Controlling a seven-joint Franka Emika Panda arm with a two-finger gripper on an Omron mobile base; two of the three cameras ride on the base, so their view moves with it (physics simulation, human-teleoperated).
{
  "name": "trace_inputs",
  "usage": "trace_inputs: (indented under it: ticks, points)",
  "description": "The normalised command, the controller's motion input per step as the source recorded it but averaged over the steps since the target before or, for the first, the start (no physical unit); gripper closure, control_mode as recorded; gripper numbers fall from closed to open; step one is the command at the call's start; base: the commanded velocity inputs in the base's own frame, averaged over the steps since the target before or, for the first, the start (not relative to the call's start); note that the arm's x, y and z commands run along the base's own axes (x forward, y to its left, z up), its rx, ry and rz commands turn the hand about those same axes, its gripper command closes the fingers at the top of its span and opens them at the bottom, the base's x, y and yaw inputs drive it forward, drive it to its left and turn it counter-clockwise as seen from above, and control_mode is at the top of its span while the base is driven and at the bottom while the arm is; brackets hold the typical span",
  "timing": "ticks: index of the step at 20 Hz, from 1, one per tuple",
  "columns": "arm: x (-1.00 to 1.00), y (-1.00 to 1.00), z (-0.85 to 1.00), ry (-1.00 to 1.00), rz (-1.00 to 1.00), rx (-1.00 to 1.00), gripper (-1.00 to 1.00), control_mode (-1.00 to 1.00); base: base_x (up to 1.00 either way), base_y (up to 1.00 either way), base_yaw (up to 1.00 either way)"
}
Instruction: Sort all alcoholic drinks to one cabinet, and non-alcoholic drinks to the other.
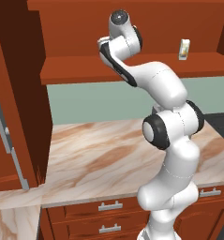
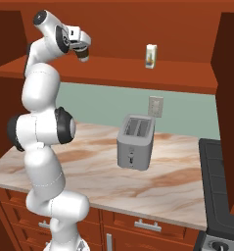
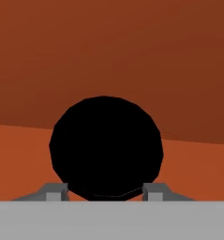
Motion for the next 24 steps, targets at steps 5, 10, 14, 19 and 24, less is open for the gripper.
trace_inputs:
  ticks: [5,10,14,19,24]
  points:
    - [0.14,0.03,-0.14,0.00,0.00,-0.04,1.00,-1.00,0.00,0.00,0.00]
    - [0.13,0.05,-0.05,0.00,0.00,0.00,1.00,-1.00,0.00,0.00,0.00]
    - [0.13,0.06,-0.07,0.00,0.00,0.00,1.00,-1.00,0.00,0.00,0.00]
    - [0.12,0.05,-0.05,0.00,0.00,0.00,1.00,-1.00,0.00,0.00,0.00]
    - [0.01,0.01,0.00,-0.01,-0.01,0.00,1.00,-1.00,0.00,0.00,0.00]
